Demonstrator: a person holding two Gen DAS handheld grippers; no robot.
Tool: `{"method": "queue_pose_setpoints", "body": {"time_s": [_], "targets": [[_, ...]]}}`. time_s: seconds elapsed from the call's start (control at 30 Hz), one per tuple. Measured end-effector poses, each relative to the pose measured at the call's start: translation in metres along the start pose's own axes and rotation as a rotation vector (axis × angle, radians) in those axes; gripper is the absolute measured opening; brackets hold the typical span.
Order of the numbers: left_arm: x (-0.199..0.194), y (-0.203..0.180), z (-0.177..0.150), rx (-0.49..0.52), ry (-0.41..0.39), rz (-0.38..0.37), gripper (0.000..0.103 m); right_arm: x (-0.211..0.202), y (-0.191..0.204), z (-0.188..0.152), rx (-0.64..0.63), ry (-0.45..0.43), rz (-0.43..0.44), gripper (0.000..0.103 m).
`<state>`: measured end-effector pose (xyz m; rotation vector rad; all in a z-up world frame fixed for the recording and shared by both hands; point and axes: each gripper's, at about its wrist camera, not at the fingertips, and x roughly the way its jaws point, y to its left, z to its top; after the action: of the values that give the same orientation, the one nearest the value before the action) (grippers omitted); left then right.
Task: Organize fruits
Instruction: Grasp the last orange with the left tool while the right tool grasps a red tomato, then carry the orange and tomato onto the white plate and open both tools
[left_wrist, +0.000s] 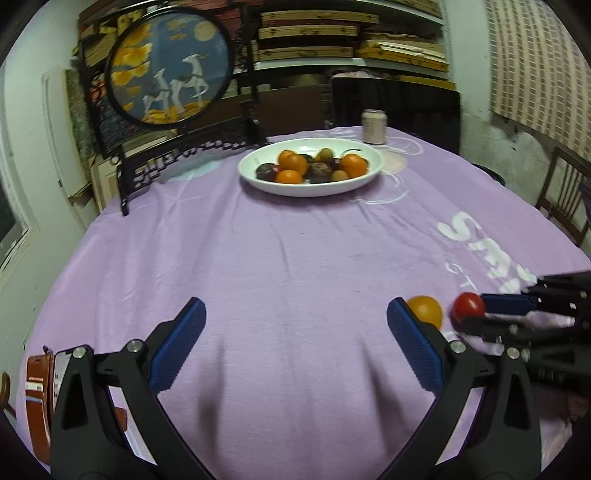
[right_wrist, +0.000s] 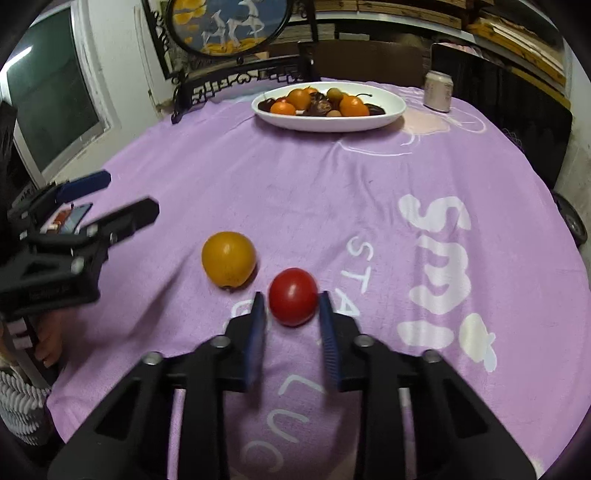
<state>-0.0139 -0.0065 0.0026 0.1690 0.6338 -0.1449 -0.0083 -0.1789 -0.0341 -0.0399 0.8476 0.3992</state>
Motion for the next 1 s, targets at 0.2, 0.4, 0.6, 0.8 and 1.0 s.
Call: {"method": "queue_pose_setpoints", "body": {"time_s": [0.2, 0.4, 0.6, 0.8, 1.0], "targets": [[0.000, -0.019, 0.000, 0.061, 0.018, -0.070, 0.100, -0.011, -0.018, -0.005, 0.064, -0.036, -0.004, 0.028], [0.008, -0.048, -0.001, 0.130, 0.071, -0.103, 0.100, -0.021, -0.034, -0.008, 0.112, -0.065, -0.014, 0.028], [0.021, -0.067, 0.001, 0.146, 0.125, -0.117, 0.100, -0.025, -0.046, -0.012, 0.152, -0.078, 0.001, 0.028], [0.033, -0.075, 0.002, 0.151, 0.168, -0.142, 0.082, -0.024, -0.048, -0.012, 0.167, -0.079, 0.021, 0.028], [0.048, -0.071, 0.000, 0.101, 0.241, -0.208, 0.037, -0.024, -0.050, -0.013, 0.175, -0.072, 0.029, 0.028]]}}
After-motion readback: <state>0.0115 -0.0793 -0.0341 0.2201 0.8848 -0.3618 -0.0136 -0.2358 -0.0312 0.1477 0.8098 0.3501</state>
